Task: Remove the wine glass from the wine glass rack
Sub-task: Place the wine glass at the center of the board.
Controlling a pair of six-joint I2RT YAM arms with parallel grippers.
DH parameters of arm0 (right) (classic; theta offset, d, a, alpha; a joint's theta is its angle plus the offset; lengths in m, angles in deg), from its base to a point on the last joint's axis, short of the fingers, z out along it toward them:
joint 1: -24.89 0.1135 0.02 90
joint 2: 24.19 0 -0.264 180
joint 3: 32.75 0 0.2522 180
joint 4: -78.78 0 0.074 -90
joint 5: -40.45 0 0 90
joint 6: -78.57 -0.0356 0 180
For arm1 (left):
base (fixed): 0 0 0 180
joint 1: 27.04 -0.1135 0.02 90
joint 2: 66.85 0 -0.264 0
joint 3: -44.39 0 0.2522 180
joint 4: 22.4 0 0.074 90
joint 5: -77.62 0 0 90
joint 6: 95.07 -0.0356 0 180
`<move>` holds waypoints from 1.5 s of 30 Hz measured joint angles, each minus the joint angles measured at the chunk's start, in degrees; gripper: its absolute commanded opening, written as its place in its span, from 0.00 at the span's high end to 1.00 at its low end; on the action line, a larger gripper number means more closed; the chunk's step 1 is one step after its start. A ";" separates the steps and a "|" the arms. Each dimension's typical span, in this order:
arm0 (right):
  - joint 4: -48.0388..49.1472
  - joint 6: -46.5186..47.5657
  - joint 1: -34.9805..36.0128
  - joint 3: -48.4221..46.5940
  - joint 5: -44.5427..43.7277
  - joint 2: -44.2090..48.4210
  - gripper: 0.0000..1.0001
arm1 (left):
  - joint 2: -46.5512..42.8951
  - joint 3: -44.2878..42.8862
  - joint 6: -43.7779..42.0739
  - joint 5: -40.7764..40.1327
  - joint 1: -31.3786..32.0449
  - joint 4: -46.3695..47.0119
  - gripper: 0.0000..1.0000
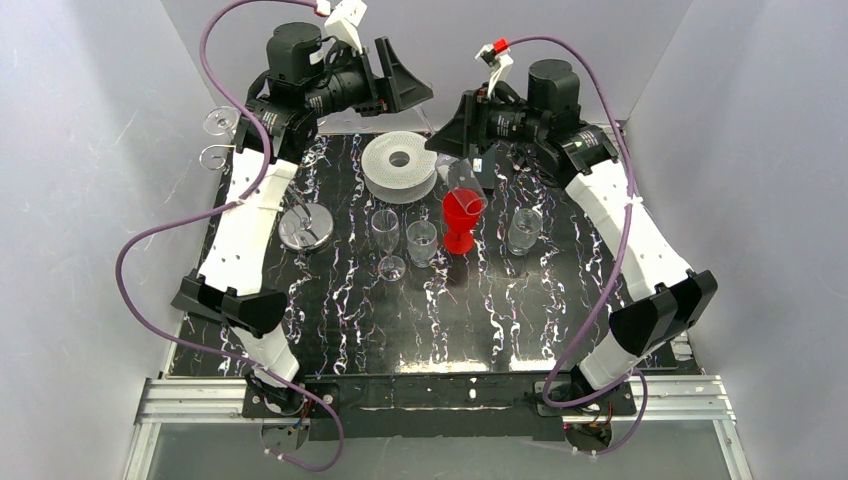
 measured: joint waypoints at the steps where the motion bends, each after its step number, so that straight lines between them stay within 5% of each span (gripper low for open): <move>1: -0.26 0.26 0.15 0.00 -0.24 -0.15 0.31 | 0.00 0.00 0.24 0.22 0.04 0.17 0.69; 6: -1.95 1.79 1.20 0.00 -1.38 -0.74 0.42 | -0.02 0.13 1.05 0.81 0.13 0.50 0.69; 18: -2.71 4.28 4.04 -0.72 -1.01 -1.09 0.99 | -0.07 0.87 2.38 0.83 0.13 1.20 0.70; 23: -2.93 4.35 4.52 -0.98 -1.11 -1.07 0.99 | -0.17 0.94 2.62 0.90 0.09 1.25 0.65; 28: -2.91 4.00 4.55 -0.96 -1.05 -1.05 0.99 | -0.17 0.96 2.62 0.83 0.11 1.22 0.26; 34: -2.99 1.64 4.48 0.33 -1.77 -0.81 0.99 | -0.39 1.90 2.34 0.22 0.13 1.20 0.03; 45: -3.50 -5.22 4.31 6.91 -7.30 0.26 0.99 | -5.20 3.43 1.42 -0.76 0.13 2.05 0.02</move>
